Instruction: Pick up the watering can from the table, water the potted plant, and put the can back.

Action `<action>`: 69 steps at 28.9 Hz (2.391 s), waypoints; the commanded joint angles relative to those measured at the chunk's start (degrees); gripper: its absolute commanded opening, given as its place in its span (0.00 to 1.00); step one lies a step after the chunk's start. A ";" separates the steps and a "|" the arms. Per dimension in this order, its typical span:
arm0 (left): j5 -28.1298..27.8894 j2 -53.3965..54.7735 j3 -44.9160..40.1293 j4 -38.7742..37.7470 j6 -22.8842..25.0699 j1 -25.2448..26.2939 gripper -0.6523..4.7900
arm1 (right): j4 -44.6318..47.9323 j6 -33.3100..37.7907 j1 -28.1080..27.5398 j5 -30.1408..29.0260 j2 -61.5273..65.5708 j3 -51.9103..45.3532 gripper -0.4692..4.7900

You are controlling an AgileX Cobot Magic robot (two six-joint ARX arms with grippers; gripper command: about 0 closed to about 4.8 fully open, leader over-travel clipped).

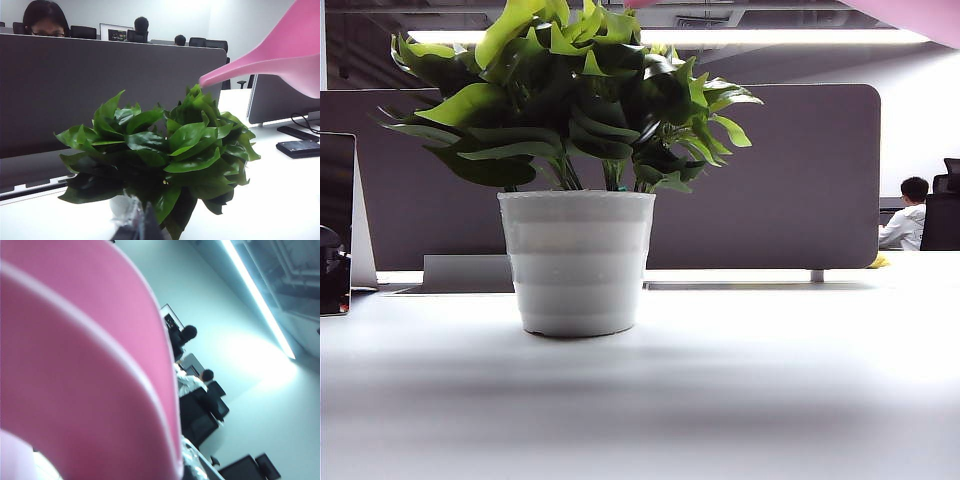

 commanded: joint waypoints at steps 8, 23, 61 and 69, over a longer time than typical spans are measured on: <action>0.24 0.09 0.26 0.46 0.04 0.09 0.11 | 4.87 -2.01 2.25 0.39 0.72 1.27 0.08; 0.26 0.09 0.26 0.46 0.04 0.09 0.11 | 6.47 -3.76 2.23 1.70 0.72 1.29 0.08; 0.24 0.09 0.24 0.46 0.04 0.09 0.11 | -5.14 10.62 1.31 6.29 -2.27 1.18 0.08; 0.24 0.09 0.24 0.46 0.04 0.09 0.11 | -11.80 21.53 -2.21 3.80 -3.06 1.07 0.08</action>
